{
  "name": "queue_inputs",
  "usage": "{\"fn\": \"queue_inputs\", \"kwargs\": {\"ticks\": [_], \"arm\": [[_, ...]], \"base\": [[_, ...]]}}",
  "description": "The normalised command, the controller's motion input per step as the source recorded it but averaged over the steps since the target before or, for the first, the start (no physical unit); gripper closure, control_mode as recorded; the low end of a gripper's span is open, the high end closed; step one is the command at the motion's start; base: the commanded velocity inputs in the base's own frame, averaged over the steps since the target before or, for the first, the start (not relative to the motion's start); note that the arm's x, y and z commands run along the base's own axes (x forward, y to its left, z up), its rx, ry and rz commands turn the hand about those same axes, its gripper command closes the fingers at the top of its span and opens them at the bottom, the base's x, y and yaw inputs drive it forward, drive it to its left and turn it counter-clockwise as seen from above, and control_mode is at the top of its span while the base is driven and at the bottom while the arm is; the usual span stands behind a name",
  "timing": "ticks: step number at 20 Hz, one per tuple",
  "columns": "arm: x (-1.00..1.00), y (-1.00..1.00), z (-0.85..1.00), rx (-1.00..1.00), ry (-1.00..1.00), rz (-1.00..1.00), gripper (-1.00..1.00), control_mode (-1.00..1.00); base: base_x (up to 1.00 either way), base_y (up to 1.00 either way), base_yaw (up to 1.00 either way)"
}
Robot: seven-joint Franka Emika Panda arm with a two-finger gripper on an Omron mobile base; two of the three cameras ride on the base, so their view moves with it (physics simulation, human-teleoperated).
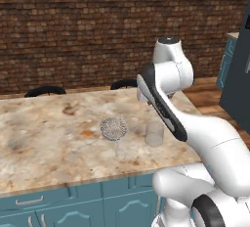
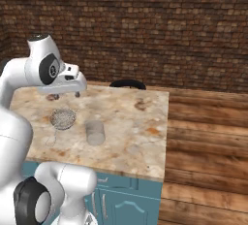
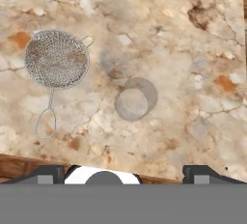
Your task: Pick the glass cup and strainer and place them in the sink. Then turn on the water.
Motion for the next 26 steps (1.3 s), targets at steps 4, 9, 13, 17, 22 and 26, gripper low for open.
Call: {"fn": "queue_inputs", "kwargs": {"ticks": [4, 9, 13, 17, 22, 26], "arm": [[-0.29, 0.53, -0.33, -0.13, 0.00, 0.03, -1.00, -1.00], [-0.08, 0.30, -0.44, -0.03, 0.07, 0.00, -1.00, -1.00], [-0.02, 0.31, -0.36, 0.00, 0.10, 0.00, -1.00, -1.00], [0.00, 0.39, -0.26, 0.03, 0.12, 0.00, -1.00, -1.00], [0.00, 0.43, -0.31, 0.02, 0.06, 0.00, -1.00, -1.00], [0.02, 0.36, -0.35, 0.03, 0.03, 0.00, -1.00, -1.00]], "base": [[0.00, 0.00, 0.00], [0.00, 0.00, 0.00], [0.00, 0.00, 0.00], [0.00, 0.00, 0.00], [0.00, 0.00, 0.00], [0.00, 0.00, 0.00]]}}
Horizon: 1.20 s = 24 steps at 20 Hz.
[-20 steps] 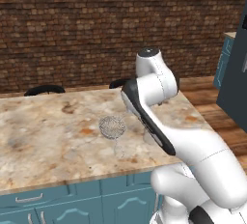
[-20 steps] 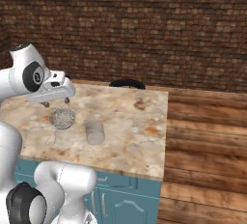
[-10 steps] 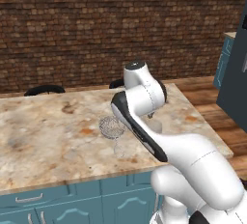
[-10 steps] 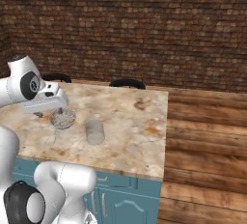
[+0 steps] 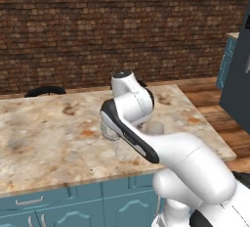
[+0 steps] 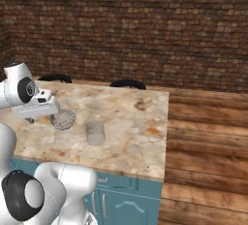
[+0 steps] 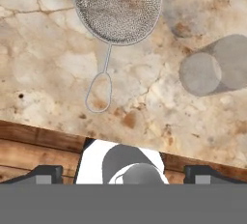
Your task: Pick the glass cup and strainer and place them in the sink. Then turn on the water.
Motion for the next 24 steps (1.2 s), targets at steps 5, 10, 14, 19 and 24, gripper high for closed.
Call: {"fn": "queue_inputs", "kwargs": {"ticks": [5, 10, 14, 19, 24], "arm": [[0.10, 0.34, -0.37, 0.00, 0.07, 0.00, -1.00, -1.00], [0.16, 0.26, -0.36, 0.03, 0.04, 0.00, -1.00, -1.00], [0.23, 0.09, -0.33, 0.06, 0.00, 0.00, -1.00, -1.00], [0.29, 0.00, -0.31, 0.06, 0.00, 0.00, -1.00, -1.00], [0.37, 0.00, -0.27, 0.03, 0.00, 0.00, -1.00, -1.00]], "base": [[0.00, 0.00, 0.00], [0.00, 0.00, 0.00], [0.00, 0.00, 0.00], [0.00, 0.00, 0.00], [0.00, 0.00, 0.00]]}}
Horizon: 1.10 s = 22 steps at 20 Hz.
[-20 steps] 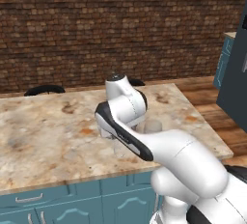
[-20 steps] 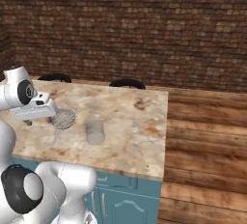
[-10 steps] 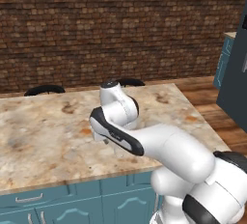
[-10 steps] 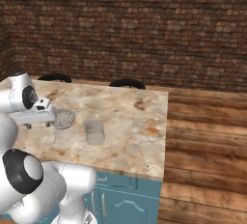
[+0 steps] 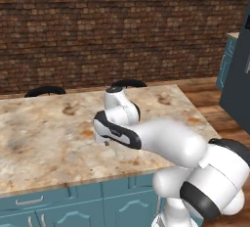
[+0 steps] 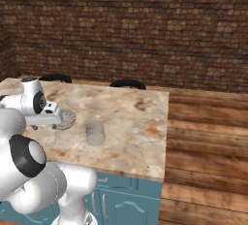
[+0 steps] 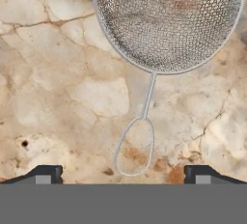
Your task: Pick the glass cup and strainer and place them in the sink. Then turn on the water.
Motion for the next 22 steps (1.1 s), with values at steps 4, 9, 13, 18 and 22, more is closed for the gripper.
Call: {"fn": "queue_inputs", "kwargs": {"ticks": [4, 9, 13, 18, 22], "arm": [[0.40, 0.00, -0.25, 0.00, 0.00, 0.00, -1.00, -1.00], [0.40, 0.00, -0.22, 0.00, 0.00, 0.00, -1.00, -1.00], [0.34, 0.00, -0.27, 0.00, 0.00, 0.00, -1.00, -1.00], [0.21, 0.00, -0.36, 0.00, 0.00, 0.00, -1.00, -1.00], [0.02, 0.00, -0.40, 0.00, 0.01, 0.00, -1.00, -1.00]], "base": [[0.00, 0.00, 0.00], [0.00, 0.00, 0.00], [0.00, 0.00, 0.00], [0.00, 0.00, 0.00], [0.00, 0.00, 0.00]]}}
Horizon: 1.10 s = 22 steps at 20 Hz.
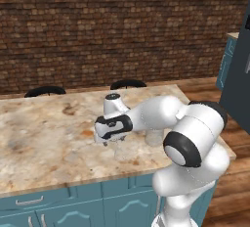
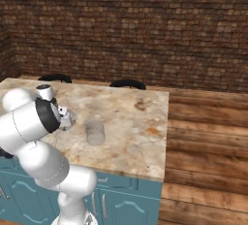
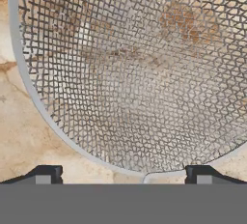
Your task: Pick the glass cup and strainer and place them in the sink. Then turn on the water.
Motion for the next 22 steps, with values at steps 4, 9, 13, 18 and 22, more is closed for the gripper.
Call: {"fn": "queue_inputs", "kwargs": {"ticks": [4, 9, 13, 18, 22], "arm": [[0.04, 0.00, -0.32, 0.00, 0.00, 0.00, -1.00, -1.00], [-0.06, -0.04, 0.00, 0.04, -0.05, -0.02, -1.00, -1.00], [-0.16, -0.10, 0.00, 0.04, -0.08, -0.05, -1.00, -1.00], [-0.16, -0.21, 0.00, 0.05, -0.07, -0.07, -1.00, -1.00], [0.05, -0.04, -0.08, 0.01, 0.00, -0.07, -1.00, -1.00]], "base": [[0.00, 0.00, 0.00], [0.00, 0.00, 0.00], [0.00, 0.00, 0.00], [0.00, 0.00, 0.00], [0.00, 0.00, 0.00]]}}
